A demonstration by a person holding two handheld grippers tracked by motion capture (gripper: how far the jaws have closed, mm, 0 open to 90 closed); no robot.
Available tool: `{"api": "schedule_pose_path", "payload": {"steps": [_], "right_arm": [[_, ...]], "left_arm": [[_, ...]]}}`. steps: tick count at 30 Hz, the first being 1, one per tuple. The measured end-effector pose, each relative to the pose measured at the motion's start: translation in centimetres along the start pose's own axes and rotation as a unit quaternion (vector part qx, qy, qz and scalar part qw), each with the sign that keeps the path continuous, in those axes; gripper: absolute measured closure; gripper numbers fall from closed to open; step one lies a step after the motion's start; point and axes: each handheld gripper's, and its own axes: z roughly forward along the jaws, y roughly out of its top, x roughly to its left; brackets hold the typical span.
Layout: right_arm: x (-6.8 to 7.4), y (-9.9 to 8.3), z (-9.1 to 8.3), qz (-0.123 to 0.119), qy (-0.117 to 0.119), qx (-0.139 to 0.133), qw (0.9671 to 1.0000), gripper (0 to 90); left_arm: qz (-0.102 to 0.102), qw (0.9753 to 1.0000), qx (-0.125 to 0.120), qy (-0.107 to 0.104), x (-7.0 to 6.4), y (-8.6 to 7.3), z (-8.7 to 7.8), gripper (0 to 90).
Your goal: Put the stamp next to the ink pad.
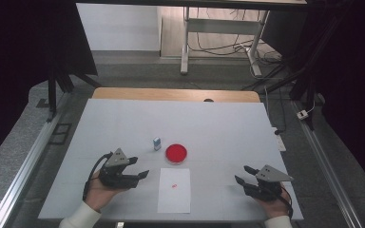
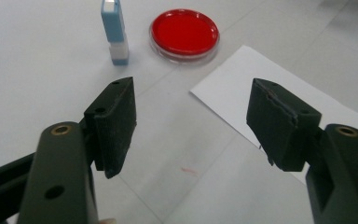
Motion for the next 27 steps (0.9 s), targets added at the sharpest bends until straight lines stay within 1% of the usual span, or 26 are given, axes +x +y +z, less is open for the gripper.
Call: {"api": "schedule_pose_path", "payload": {"steps": [6, 8, 14, 19, 24, 27], "right_arm": [[-0.4, -0.2, -0.1, 0.0, 0.002, 0.002, 1.0, 45.1], [-0.4, -0.3, -0.1, 0.004, 0.004, 0.002, 1.0, 45.1], [-0.4, -0.4, 0.1, -0.002, 0.009, 0.007, 0.9999, 45.0], [-0.1, -0.3, 0.2, -0.009, 0.008, 0.011, 0.9999, 44.8], [0.0, -0.2, 0.2, -0.013, 0.007, 0.01, 0.9998, 44.9], [0.0, -0.2, 0.2, -0.013, 0.006, 0.01, 0.9998, 44.8]], "left_arm": [[-0.002, 1.0, 0.002, 0.002, -0.1, -1.3, -0.8, 33.2], [-0.005, 1.0, 0.001, 0.004, -0.1, -1.8, -1.1, 33.2], [-0.013, 0.9998, 0.0, 0.012, 0.4, -3.1, -1.7, 33.2], [-0.018, 0.9997, 0.004, 0.014, 0.7, -3.4, -1.6, 33.1], [-0.017, 0.9998, 0.003, 0.012, 0.7, -3.4, -1.6, 33.1], [-0.018, 0.9997, 0.002, 0.015, 0.7, -3.4, -1.6, 33.1]]}}
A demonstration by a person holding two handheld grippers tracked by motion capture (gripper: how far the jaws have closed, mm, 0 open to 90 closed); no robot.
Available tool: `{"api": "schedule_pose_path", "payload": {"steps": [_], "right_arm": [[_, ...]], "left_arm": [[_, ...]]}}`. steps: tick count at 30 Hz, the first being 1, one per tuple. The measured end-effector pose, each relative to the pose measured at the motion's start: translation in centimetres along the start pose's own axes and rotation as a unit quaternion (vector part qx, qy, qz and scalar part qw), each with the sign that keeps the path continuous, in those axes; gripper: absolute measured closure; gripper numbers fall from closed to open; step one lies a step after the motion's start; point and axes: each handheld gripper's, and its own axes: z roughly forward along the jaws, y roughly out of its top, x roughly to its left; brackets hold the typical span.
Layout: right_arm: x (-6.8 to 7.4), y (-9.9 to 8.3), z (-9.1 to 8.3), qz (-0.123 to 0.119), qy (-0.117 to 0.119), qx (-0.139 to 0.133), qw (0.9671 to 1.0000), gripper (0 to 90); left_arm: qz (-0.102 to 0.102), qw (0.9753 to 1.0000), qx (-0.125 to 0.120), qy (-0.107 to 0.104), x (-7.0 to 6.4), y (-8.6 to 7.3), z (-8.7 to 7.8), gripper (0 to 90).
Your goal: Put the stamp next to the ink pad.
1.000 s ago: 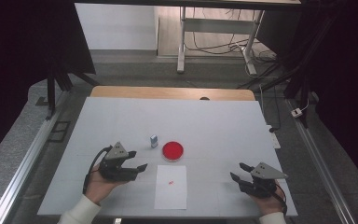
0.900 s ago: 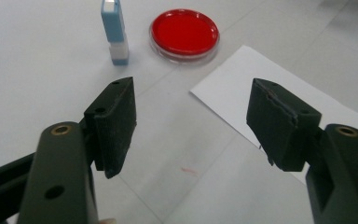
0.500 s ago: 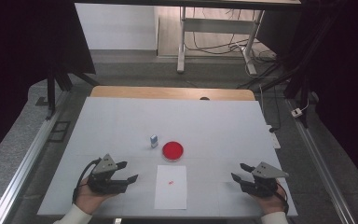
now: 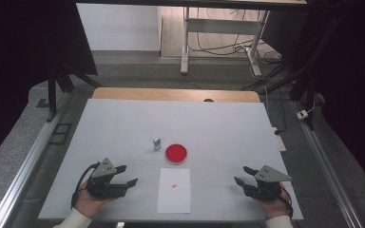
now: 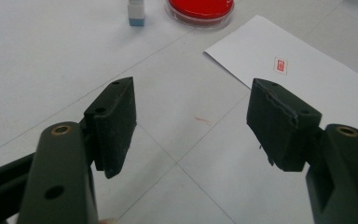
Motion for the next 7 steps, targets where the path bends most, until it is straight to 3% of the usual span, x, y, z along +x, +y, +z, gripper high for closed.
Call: {"api": "schedule_pose_path", "payload": {"steps": [7], "right_arm": [[-0.01, 0.0, 0.0, 0.0, 0.0, 0.0, 1.0, 44.4]], "left_arm": [[-0.003, 1.0, -0.002, 0.0, 0.14, -0.02, -0.01, 33.2]]}}
